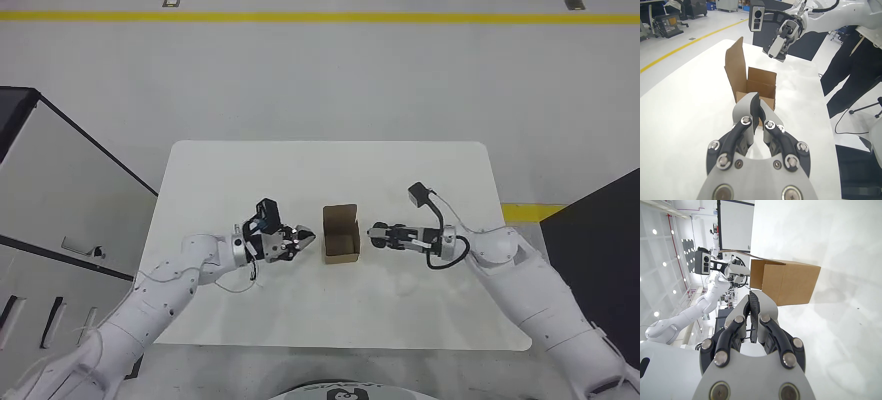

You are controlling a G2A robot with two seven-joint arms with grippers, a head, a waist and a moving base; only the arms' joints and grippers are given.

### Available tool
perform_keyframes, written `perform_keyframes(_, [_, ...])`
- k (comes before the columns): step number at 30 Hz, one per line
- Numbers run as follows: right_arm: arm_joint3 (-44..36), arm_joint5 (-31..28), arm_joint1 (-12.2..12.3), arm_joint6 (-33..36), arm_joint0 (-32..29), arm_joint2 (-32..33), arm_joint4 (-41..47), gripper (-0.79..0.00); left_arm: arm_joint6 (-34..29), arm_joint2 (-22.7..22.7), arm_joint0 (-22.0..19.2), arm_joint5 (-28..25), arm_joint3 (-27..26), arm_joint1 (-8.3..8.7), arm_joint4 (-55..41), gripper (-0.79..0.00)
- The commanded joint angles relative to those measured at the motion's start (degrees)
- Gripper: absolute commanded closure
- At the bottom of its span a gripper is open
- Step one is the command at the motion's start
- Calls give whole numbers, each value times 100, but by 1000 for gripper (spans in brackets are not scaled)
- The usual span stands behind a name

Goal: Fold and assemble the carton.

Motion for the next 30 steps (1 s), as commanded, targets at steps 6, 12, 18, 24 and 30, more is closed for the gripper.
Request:
perform_keyframes(6, [-40,51,-29,-259,-15,-30,-199,0,-17,166,-215,419,209,-168,107,0])
perform_keyframes(12, [-97,84,-40,-388,-54,-50,-265,0,-138,171,-159,548,77,-188,73,0])
perform_keyframes(18, [-172,174,-76,-562,-29,-113,-538,0,-385,215,-160,527,8,-257,-35,0])
perform_keyframes(24, [-144,203,-138,-600,62,-227,-637,0,-506,258,-200,530,27,-330,-47,0])
perform_keyframes(30, [-115,205,-203,-586,185,-363,-777,0,-606,332,-220,584,63,-408,3,0])
